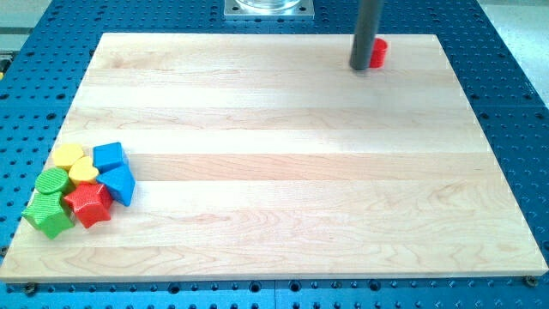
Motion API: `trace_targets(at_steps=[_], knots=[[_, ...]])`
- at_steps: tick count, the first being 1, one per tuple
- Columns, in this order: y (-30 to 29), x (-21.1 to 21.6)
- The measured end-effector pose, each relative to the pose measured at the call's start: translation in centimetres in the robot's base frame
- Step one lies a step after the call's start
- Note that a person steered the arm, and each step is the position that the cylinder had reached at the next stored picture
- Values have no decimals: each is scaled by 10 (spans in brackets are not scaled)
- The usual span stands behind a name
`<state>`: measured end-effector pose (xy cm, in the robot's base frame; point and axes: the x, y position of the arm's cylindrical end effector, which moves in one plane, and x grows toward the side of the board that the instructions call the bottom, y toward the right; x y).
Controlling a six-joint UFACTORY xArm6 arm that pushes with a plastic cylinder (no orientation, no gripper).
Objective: Move your arm at the bottom left corner of the board
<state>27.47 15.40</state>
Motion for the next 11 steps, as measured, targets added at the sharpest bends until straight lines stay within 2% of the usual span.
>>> trace_targets(at_steps=[1, 2, 3, 4, 6, 7, 8, 9, 10, 11], knots=[[12, 2], [50, -10], [35, -3], [-4, 55], [-155, 242], [-252, 308], [-337, 338], [-413, 338], [-457, 333], [-432, 307]])
